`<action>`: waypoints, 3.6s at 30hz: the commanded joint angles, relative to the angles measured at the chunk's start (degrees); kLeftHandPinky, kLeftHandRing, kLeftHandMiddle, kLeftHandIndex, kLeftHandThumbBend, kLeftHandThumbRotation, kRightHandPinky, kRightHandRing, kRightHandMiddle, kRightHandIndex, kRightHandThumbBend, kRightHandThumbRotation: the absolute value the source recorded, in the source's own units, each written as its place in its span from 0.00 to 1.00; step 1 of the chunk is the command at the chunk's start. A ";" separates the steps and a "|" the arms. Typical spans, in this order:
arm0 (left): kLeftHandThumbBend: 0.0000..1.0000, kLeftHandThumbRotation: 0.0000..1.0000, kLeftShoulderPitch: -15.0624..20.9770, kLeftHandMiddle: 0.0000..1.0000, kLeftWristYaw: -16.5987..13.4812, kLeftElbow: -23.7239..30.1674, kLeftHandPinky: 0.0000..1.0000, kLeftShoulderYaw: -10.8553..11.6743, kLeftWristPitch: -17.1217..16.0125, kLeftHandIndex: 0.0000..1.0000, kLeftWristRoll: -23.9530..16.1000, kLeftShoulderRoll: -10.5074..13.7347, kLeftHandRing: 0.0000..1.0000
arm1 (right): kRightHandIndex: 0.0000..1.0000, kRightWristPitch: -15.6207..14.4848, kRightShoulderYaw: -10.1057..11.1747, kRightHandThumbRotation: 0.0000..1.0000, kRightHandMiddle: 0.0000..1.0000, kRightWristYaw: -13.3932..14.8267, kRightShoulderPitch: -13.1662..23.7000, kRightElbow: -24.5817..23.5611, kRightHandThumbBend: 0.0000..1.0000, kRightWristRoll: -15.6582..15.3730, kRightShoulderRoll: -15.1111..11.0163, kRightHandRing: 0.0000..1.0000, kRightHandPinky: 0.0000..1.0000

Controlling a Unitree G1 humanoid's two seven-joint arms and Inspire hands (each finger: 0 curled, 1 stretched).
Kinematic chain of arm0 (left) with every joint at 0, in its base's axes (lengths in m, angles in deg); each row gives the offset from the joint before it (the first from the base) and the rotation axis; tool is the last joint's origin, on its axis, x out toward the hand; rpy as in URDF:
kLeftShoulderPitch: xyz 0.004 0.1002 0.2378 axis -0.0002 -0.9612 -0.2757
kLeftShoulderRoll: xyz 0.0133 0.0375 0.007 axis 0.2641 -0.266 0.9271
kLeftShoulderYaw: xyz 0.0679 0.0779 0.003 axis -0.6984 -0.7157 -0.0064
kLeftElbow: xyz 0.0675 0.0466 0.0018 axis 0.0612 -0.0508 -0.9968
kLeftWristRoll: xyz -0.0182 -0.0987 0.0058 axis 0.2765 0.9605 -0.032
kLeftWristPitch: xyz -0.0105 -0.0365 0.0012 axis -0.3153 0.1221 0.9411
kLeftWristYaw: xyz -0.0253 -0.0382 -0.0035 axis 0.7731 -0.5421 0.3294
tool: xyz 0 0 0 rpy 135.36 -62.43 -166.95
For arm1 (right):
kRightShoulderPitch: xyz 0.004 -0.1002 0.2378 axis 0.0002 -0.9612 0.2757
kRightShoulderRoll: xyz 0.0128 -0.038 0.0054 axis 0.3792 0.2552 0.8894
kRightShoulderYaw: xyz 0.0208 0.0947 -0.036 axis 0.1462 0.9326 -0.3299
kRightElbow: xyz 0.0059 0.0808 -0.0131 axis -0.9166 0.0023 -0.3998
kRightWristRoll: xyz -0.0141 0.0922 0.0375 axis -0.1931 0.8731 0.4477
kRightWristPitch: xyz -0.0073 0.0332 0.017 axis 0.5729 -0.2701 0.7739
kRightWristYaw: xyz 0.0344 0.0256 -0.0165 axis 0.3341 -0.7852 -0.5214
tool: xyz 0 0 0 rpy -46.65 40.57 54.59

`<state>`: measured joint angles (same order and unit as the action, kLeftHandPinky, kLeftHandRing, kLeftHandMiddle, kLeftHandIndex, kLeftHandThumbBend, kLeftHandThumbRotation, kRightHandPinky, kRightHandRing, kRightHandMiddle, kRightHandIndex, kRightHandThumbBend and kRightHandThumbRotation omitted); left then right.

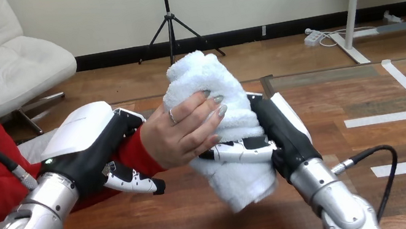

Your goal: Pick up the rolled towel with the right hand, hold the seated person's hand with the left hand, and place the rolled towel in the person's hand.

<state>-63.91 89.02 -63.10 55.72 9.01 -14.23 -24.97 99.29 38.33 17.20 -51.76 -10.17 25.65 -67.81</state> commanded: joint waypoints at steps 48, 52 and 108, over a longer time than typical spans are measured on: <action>0.83 0.36 -1.32 0.65 -5.88 7.64 0.50 2.80 -1.01 0.64 -2.93 -0.85 0.62 | 0.91 -0.76 3.74 1.00 0.89 -13.04 -2.62 -5.03 1.00 7.47 -10.76 0.88 0.82; 0.86 0.44 -2.65 0.67 -6.14 8.18 0.51 3.79 -1.45 0.66 -0.45 -1.51 0.63 | 0.91 -0.31 4.42 1.00 0.89 -13.28 -3.37 -5.53 1.00 8.35 -11.09 0.88 0.82; 1.00 1.00 -25.22 0.94 -14.01 9.12 0.88 10.73 -23.13 0.93 26.09 -21.10 0.94 | 0.99 -3.58 11.65 1.00 0.99 -14.49 -23.30 -31.18 1.00 22.49 -8.93 0.99 1.00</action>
<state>-88.17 74.82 -56.77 66.65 -11.35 10.39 -44.35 94.14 49.33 2.54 -74.82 -36.46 46.71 -77.84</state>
